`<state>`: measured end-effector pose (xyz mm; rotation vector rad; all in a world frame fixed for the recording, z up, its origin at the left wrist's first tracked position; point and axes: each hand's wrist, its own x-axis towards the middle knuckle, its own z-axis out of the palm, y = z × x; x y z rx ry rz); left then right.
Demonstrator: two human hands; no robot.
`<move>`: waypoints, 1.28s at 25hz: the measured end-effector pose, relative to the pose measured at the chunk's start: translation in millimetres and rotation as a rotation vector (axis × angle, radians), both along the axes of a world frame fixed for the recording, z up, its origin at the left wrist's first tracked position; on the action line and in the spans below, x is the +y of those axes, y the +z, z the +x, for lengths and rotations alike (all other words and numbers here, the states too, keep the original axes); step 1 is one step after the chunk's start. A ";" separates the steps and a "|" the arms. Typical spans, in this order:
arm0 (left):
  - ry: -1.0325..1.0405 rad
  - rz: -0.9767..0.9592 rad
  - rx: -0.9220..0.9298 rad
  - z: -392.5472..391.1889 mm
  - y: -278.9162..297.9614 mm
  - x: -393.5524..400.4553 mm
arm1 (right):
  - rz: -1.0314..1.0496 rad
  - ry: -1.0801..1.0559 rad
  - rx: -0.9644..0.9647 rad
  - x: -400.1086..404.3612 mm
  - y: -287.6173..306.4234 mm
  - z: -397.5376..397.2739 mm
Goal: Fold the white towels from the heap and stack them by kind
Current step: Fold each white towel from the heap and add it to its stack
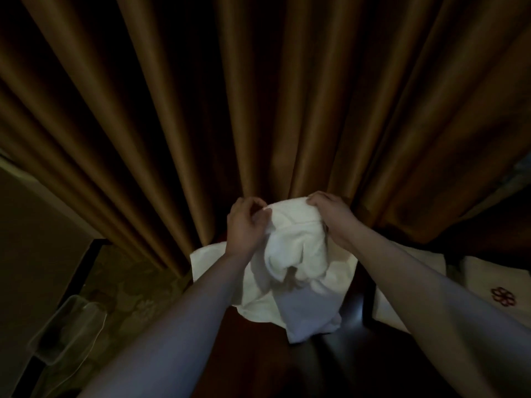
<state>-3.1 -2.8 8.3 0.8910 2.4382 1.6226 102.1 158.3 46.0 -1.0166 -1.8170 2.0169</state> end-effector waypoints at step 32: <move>-0.529 -0.004 -0.074 21.4 122.7 22.4 | 0.267 -0.035 0.081 -62.0 90.9 49.2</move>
